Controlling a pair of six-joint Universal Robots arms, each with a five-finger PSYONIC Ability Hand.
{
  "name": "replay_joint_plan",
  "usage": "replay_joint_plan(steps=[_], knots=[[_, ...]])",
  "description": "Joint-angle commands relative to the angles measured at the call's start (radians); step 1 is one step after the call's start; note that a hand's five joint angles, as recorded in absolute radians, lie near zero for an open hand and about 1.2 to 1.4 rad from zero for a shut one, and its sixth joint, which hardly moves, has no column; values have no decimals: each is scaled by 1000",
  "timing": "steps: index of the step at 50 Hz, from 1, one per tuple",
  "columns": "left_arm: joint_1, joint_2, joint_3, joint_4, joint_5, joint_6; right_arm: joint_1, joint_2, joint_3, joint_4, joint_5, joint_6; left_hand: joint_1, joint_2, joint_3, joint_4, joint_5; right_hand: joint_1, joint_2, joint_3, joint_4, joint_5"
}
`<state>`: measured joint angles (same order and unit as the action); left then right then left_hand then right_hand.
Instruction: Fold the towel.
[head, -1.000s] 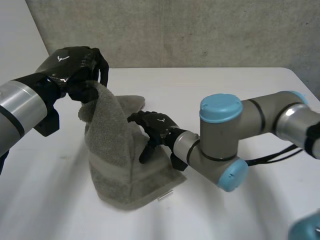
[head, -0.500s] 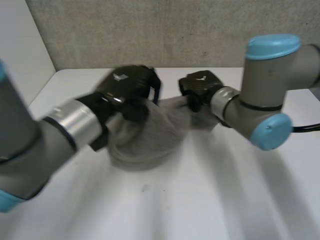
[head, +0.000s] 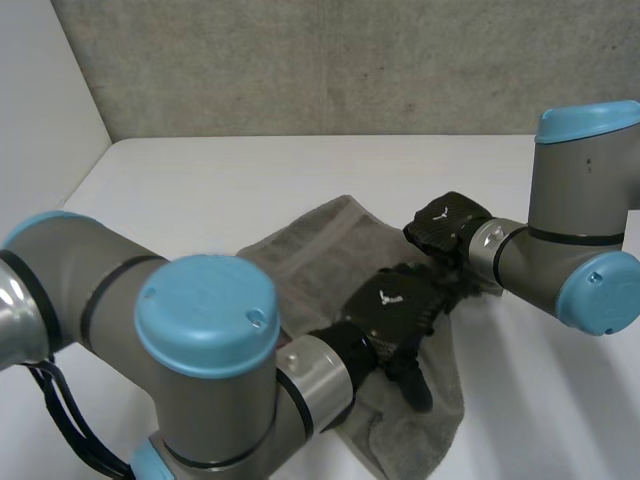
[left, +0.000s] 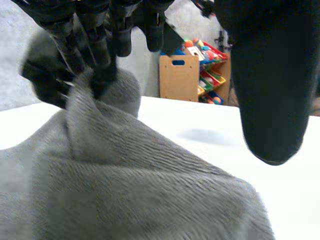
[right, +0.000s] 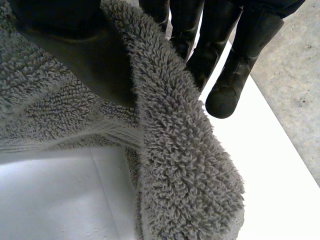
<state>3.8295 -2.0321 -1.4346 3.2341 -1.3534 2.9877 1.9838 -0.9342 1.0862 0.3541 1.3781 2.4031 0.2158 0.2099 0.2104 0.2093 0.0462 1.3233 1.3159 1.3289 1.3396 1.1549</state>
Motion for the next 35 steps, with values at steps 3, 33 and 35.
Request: replay_joint_plan(steps=[3,33,35], knots=[[260,33,13,12,-3,10,-19,-14,49,-32,-2,-15,-29,-23,-23,-22,-34,73,80,67,57,67],[449,-148,0,-23,11,275,-62,-150,299,-196,-16,-36,329,335,334,335,324,73,80,67,57,67],[449,-151,2,-23,11,289,-62,-149,299,-196,-16,-36,382,388,387,388,377,73,80,67,57,67]])
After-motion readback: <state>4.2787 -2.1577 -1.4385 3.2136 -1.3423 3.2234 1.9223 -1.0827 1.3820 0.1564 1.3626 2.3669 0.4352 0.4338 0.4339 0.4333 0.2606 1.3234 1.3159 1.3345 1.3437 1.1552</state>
